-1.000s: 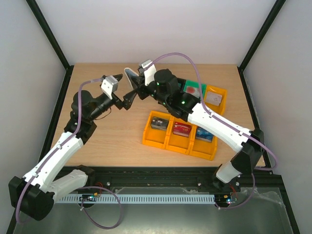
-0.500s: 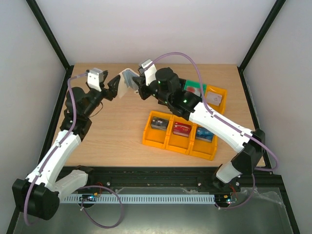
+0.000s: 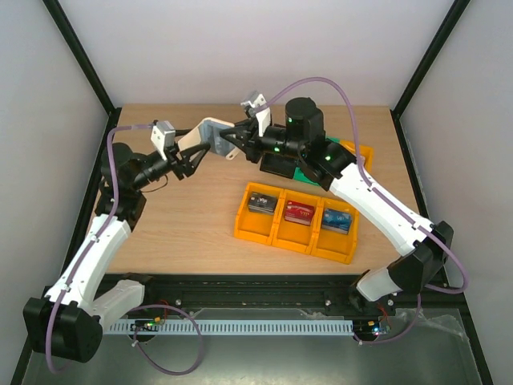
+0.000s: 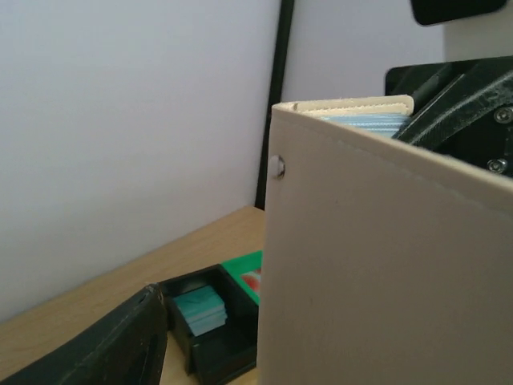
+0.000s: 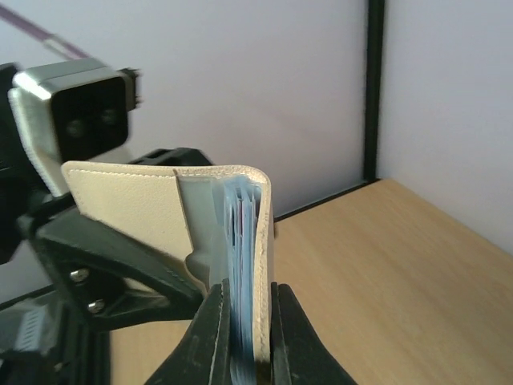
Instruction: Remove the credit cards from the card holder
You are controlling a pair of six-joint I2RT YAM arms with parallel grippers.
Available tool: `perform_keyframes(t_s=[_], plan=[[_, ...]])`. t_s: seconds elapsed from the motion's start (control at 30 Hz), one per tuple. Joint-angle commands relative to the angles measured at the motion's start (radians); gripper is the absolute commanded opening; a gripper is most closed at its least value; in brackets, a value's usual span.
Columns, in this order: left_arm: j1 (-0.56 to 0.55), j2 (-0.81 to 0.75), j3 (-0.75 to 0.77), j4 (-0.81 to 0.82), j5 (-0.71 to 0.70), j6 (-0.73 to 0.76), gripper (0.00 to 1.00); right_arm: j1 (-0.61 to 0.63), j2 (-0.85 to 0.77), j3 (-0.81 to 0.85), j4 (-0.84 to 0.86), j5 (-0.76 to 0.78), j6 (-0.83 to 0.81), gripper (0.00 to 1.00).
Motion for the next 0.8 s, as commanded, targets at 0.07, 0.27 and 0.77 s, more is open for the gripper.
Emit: perform_keyframes(t_s=[0.07,0.27,0.77], plan=[[-0.01,-0.007,-0.012,0.024,0.084,-0.01,0.5,-0.001,-0.008,0.002,0.013,-0.258,-0.007,0.02],[-0.01,-0.026,-0.013,-0.001,0.117,-0.019,0.03,-0.019,0.006,-0.036,0.089,-0.286,0.054,0.08],[0.051,0.03,-0.181,0.474,0.117,-0.518,0.02,-0.125,0.119,-0.039,0.183,-0.386,0.157,0.66]])
